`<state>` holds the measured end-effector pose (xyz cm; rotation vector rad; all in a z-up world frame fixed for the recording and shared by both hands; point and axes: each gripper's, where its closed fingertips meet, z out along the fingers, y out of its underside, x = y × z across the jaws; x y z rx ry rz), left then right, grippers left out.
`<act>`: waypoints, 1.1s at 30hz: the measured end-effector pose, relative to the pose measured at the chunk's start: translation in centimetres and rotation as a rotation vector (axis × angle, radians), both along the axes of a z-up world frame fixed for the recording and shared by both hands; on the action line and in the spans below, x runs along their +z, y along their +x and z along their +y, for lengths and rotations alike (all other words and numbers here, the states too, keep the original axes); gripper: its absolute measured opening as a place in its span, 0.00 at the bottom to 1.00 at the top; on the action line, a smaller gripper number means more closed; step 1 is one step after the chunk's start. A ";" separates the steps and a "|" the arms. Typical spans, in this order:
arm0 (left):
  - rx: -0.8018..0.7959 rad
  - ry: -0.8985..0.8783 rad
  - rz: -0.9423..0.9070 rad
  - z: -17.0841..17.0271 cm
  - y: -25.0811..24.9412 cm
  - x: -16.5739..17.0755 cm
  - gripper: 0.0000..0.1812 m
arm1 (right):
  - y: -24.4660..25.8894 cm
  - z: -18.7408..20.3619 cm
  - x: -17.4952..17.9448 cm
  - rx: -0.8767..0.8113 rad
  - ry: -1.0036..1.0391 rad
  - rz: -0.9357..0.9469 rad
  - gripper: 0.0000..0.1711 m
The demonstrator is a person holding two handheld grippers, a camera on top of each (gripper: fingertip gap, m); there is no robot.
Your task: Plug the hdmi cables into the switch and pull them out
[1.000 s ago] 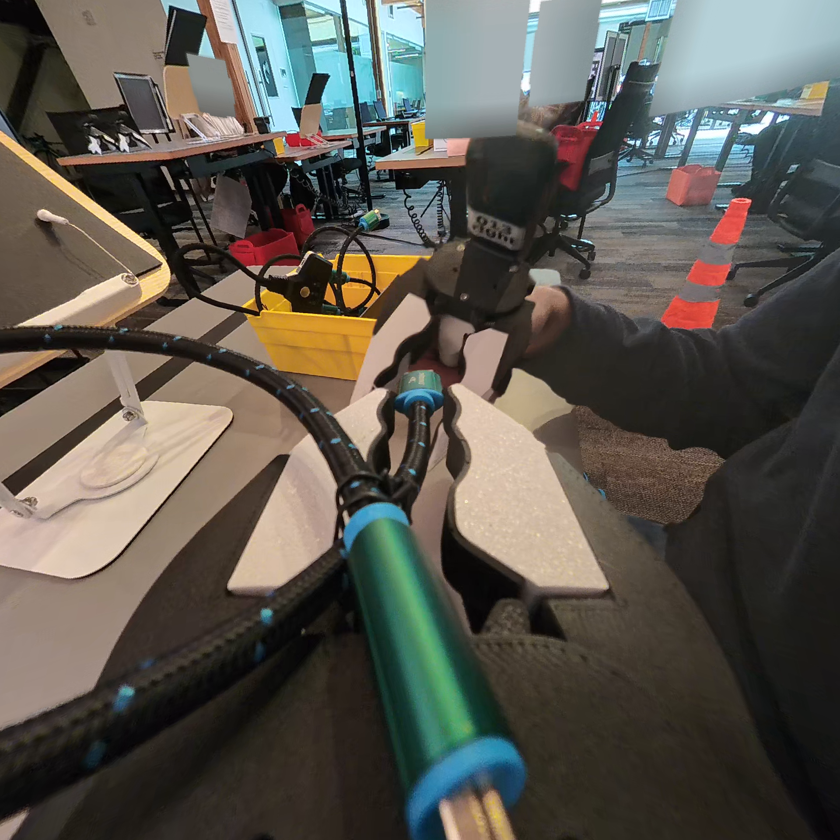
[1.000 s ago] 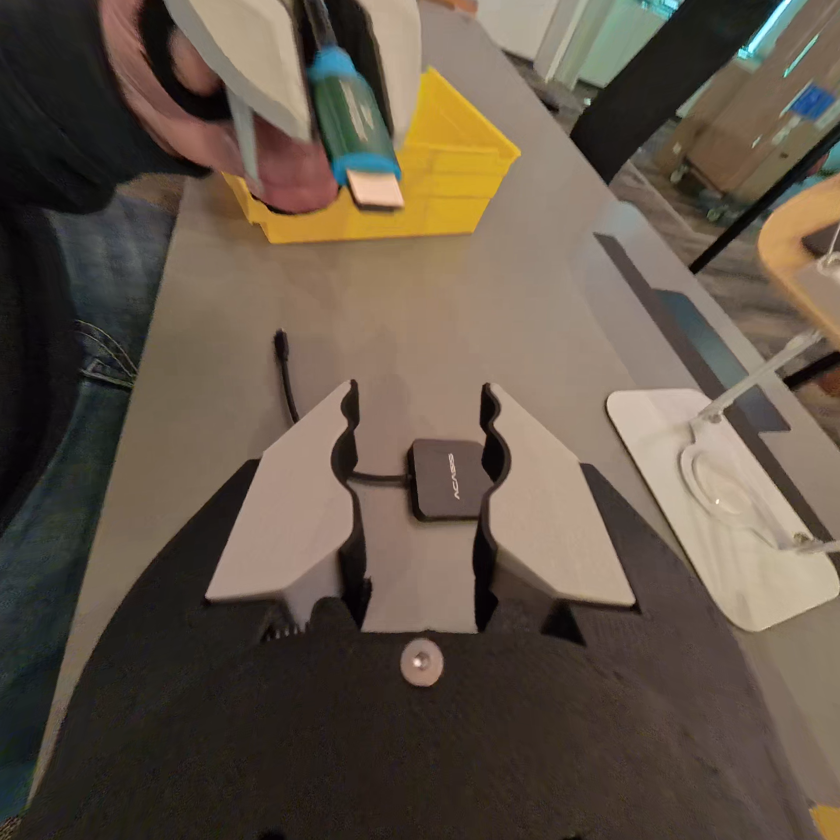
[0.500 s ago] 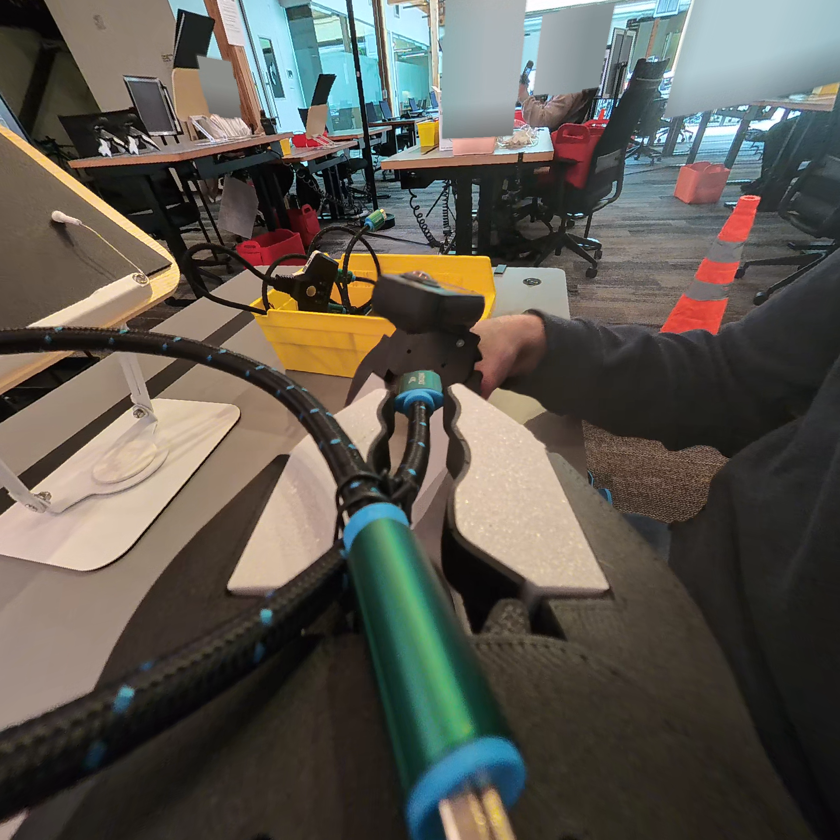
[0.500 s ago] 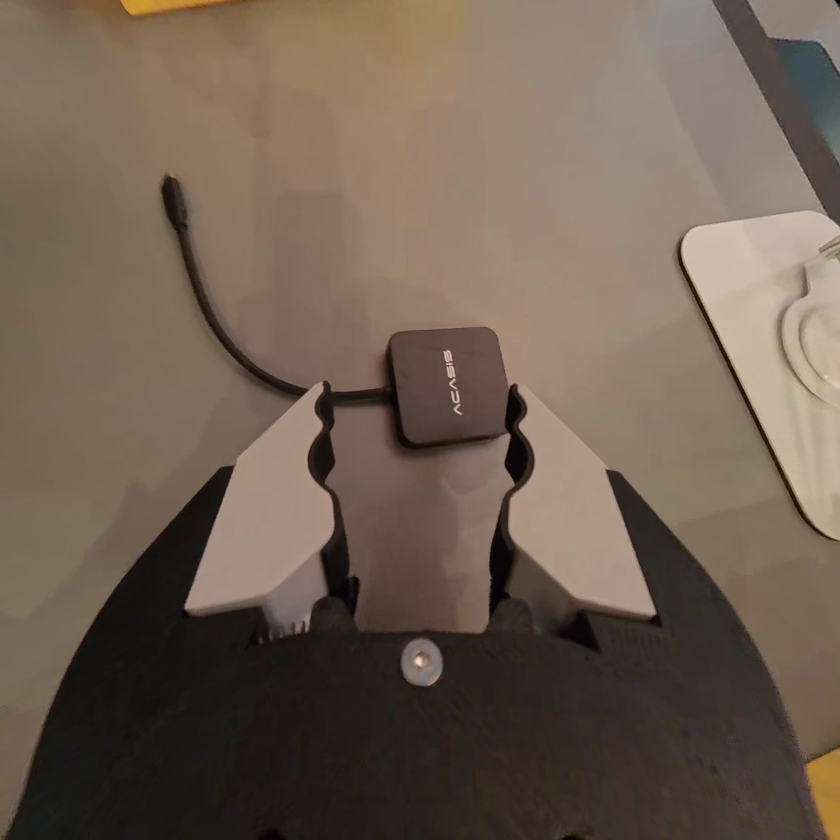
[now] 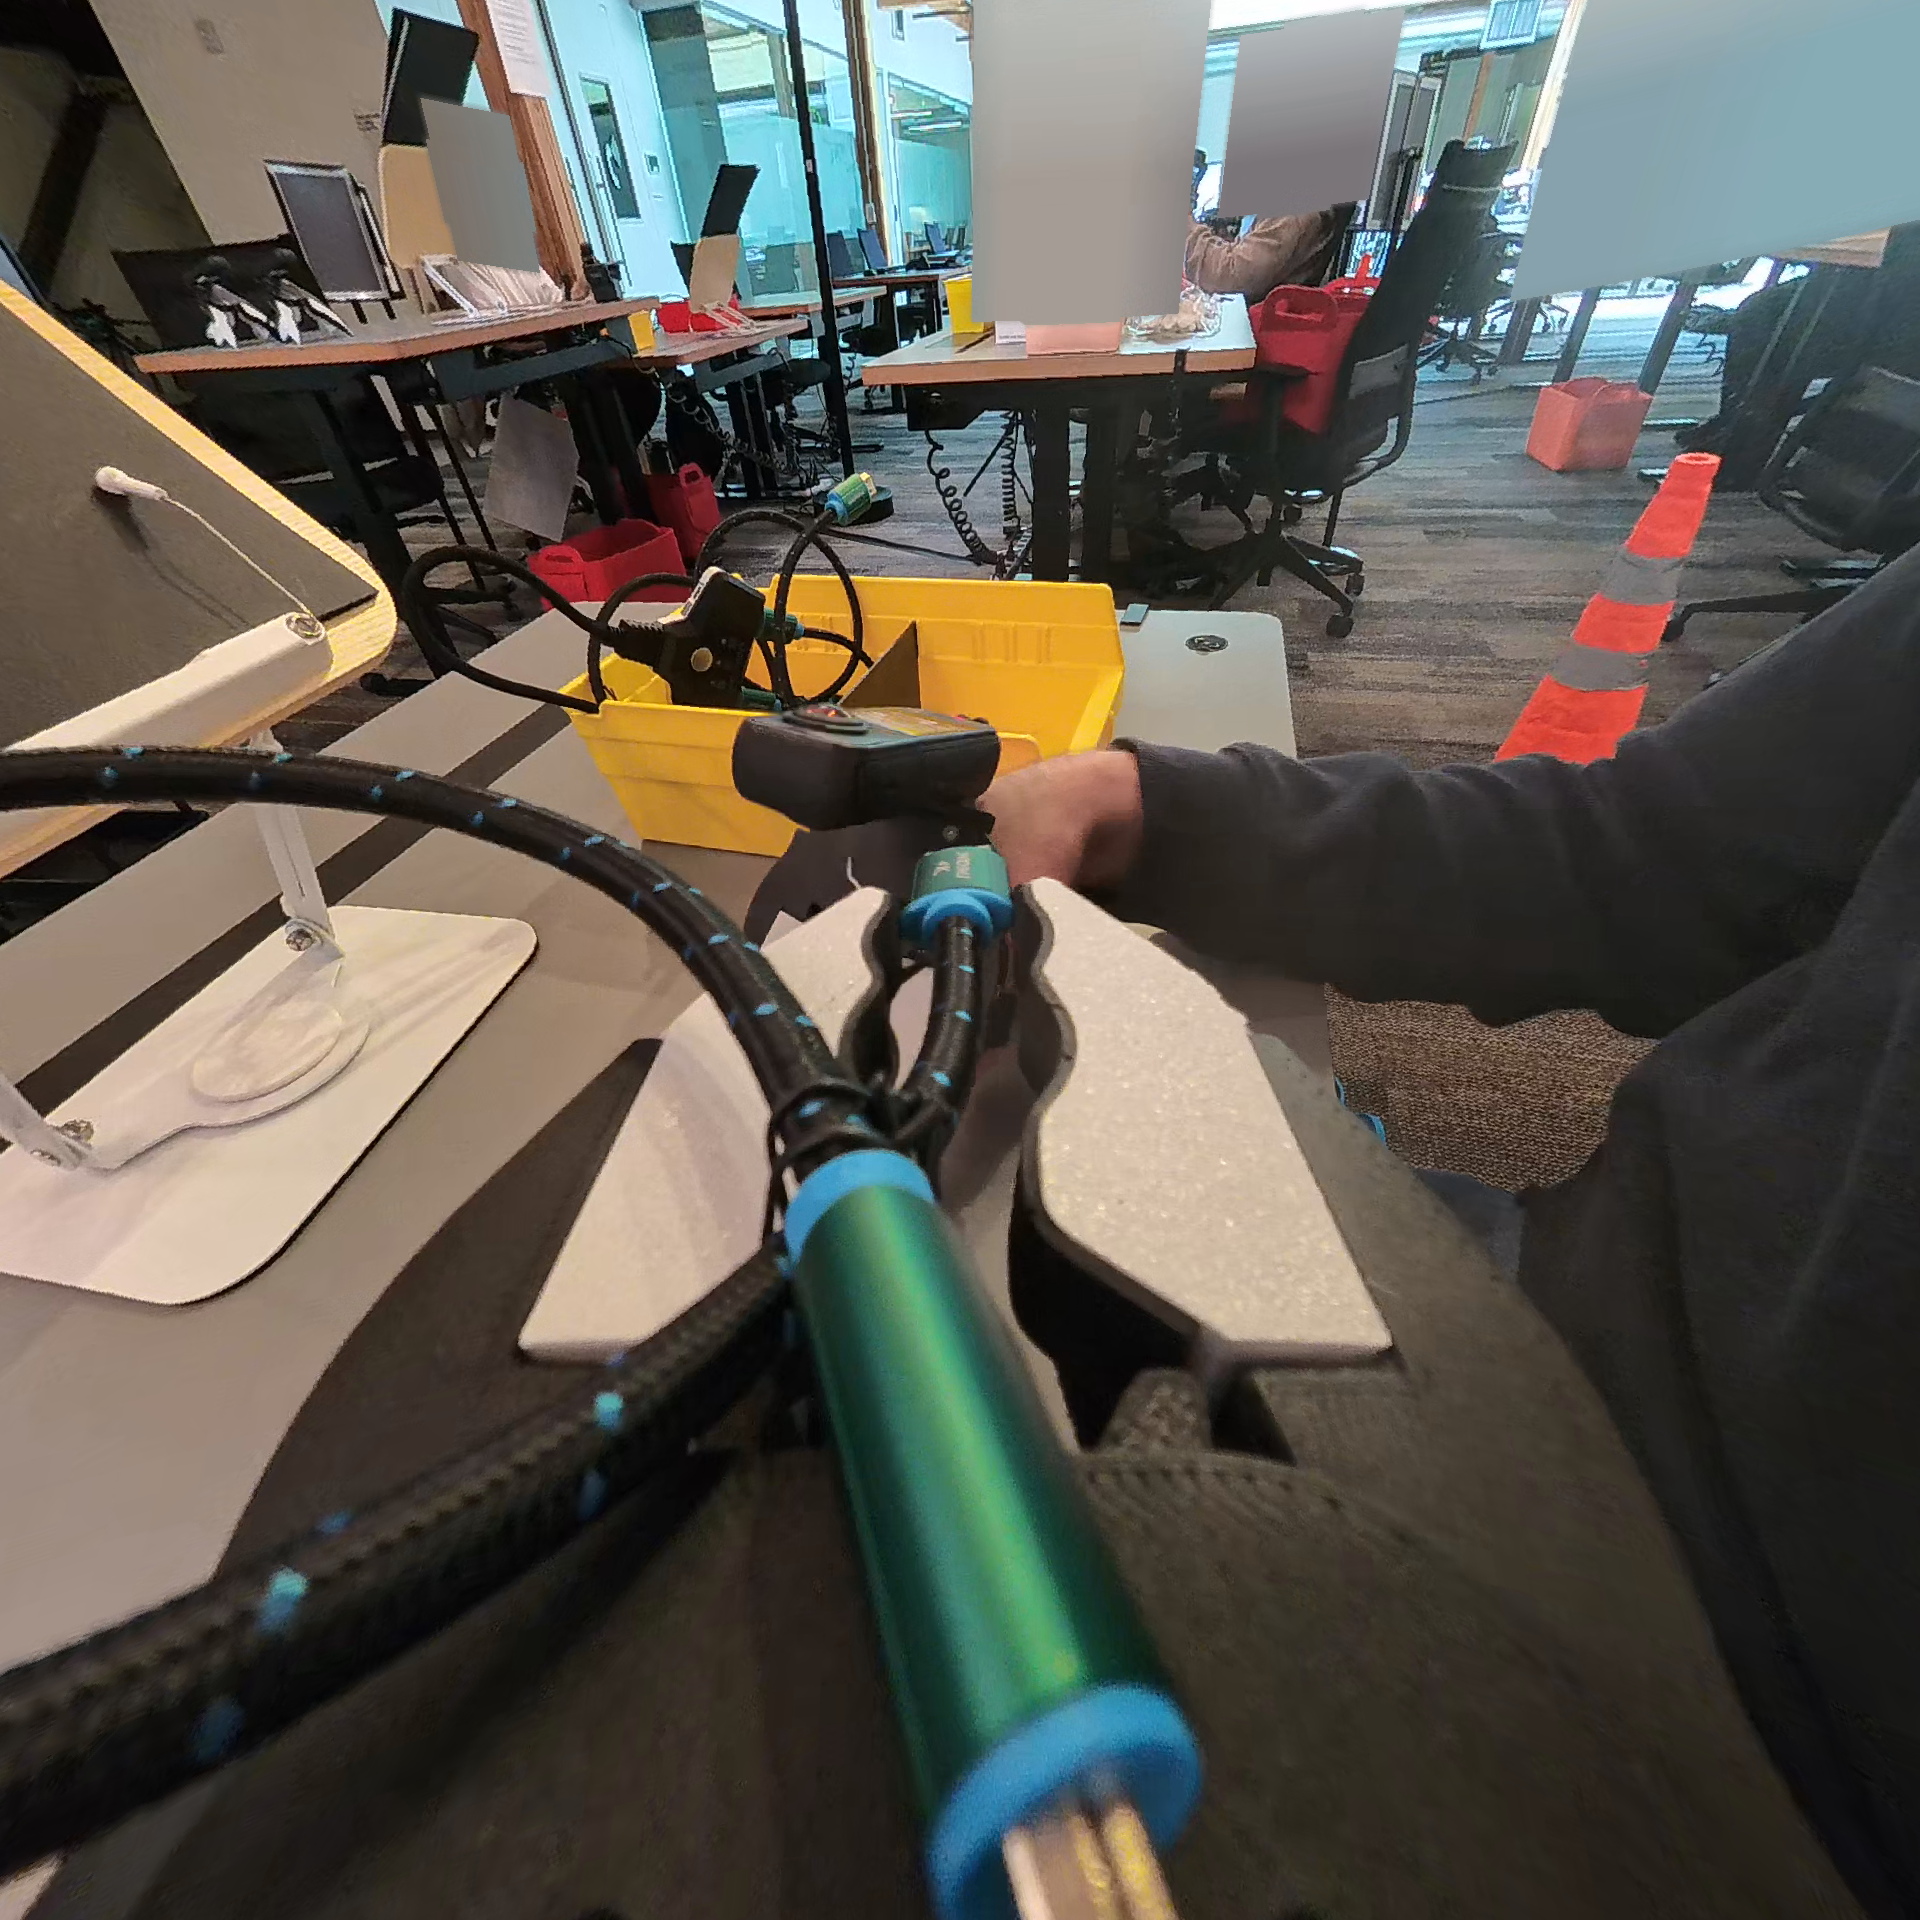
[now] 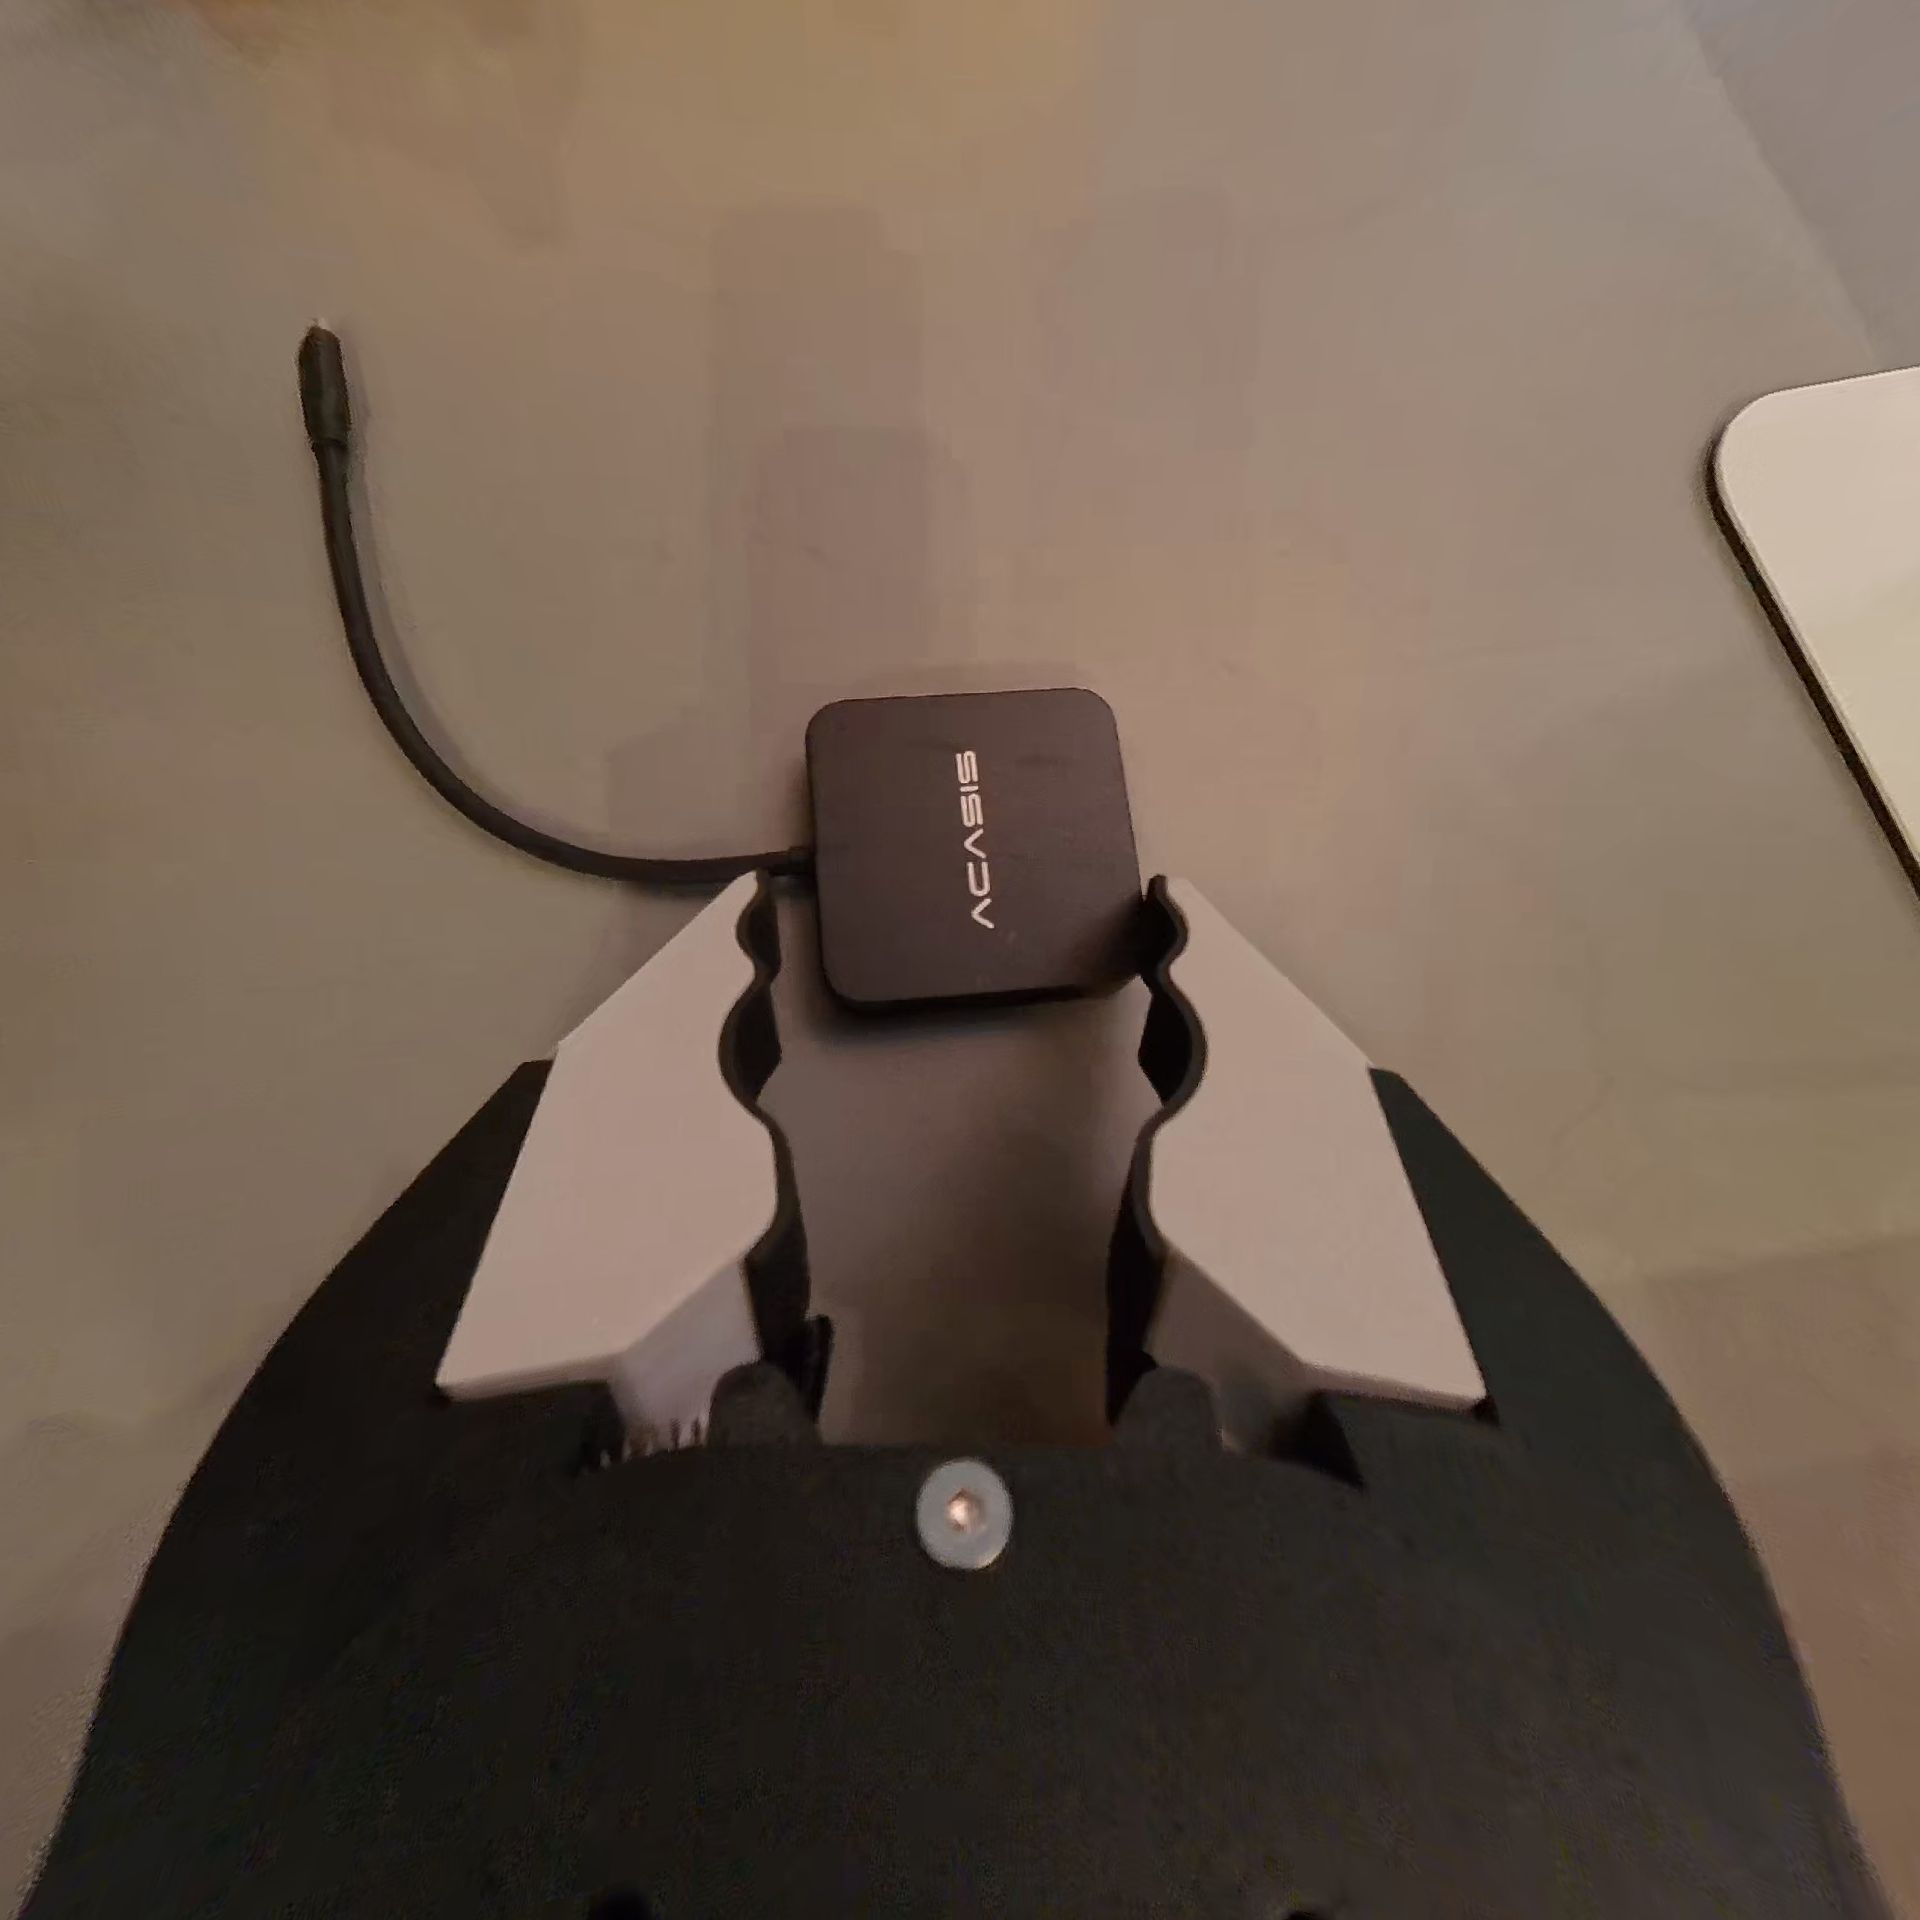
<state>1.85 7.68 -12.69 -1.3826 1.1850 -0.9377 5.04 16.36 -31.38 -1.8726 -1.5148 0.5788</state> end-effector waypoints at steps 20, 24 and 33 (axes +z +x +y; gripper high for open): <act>-0.011 -0.007 0.003 -0.3 -0.1 -0.2 0.11 | -1.5 -1.7 0.9 0.132 -0.005 0.111 0.36; -0.004 -0.006 0.003 -0.2 -0.3 -0.2 0.11 | -1.7 -2.1 2.2 0.139 -0.032 0.197 0.36; 0.000 -0.012 0.014 -0.1 -0.3 -0.5 0.11 | -0.6 -1.7 -0.2 0.132 0.050 0.017 0.36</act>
